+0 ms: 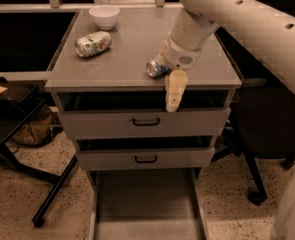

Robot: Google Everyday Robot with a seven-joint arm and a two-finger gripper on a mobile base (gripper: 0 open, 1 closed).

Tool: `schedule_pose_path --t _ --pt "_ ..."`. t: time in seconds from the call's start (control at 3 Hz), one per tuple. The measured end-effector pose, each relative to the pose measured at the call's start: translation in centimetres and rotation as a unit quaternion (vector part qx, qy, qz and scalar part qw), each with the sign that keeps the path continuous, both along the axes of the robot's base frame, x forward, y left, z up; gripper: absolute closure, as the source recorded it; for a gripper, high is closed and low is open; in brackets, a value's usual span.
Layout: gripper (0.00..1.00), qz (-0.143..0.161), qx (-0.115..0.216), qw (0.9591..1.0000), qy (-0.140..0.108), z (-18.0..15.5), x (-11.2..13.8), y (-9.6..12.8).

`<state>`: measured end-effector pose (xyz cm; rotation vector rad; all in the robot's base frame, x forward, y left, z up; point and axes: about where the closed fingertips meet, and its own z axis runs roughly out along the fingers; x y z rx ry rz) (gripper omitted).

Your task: Place redbull can into bottom drawer

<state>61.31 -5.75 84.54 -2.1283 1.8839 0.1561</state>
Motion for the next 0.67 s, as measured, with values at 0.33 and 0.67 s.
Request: schedule_pose_path --t 0.33,0.67 --pt "0.00 0.001 -0.014 0.9997 -0.021 1.5 3.6 -0.5" --pt "0.00 0.002 -0.033 0.9983 -0.048 3.3 5.9 -0.4"
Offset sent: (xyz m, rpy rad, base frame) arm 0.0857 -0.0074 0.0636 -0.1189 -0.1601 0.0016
